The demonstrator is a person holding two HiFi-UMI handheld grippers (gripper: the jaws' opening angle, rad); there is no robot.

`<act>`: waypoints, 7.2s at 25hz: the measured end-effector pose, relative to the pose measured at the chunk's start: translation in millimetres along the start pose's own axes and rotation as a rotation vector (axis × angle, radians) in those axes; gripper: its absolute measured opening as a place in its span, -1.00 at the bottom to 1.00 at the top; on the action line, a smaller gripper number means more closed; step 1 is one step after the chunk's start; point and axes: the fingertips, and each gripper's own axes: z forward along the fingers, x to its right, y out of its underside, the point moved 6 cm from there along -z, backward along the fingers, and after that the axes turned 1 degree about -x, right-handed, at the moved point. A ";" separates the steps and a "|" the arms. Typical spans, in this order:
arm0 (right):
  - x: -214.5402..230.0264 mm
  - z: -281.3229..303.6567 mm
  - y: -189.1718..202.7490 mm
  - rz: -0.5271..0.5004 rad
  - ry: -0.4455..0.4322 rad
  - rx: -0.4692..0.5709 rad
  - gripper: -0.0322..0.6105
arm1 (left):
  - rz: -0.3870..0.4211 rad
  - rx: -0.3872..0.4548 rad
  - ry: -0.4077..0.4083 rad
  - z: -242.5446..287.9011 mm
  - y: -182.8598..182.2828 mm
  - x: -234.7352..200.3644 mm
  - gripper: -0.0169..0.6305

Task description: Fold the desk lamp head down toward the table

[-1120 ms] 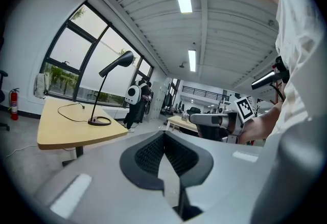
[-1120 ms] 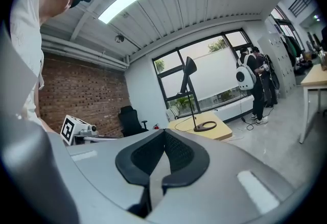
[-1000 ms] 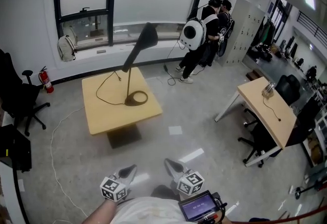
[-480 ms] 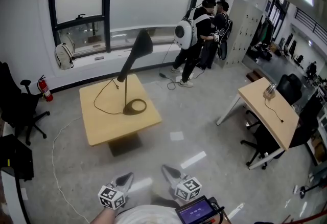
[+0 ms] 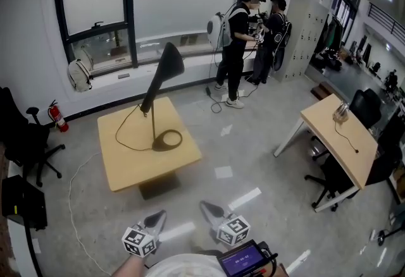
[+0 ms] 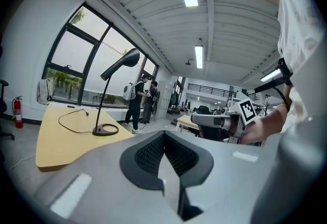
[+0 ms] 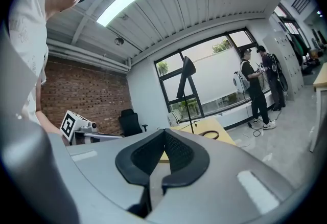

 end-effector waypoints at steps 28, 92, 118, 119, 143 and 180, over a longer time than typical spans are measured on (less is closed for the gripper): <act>152.4 87.6 -73.2 -0.047 -0.219 -0.024 -0.86 | 0.045 0.048 -0.249 122.7 -81.7 -35.9 -0.94; 168.5 277.1 -272.0 -0.414 -0.177 0.102 -0.86 | 0.088 0.105 -0.132 195.9 -184.3 -238.5 -0.94; 103.9 279.3 -413.0 -0.740 -0.080 0.293 -0.75 | 0.112 0.079 -0.083 193.4 -191.4 -275.3 -0.78; 103.5 280.5 -418.3 -0.751 -0.075 0.299 -0.73 | 0.120 0.079 -0.081 193.8 -193.0 -276.1 -0.76; 118.7 332.3 -445.4 -0.846 0.003 0.145 -0.20 | 0.230 0.114 -0.021 238.3 -217.8 -289.6 -0.09; 128.4 344.6 -440.7 -0.803 0.055 0.106 -0.32 | 0.386 0.144 0.009 249.7 -232.3 -284.5 -0.26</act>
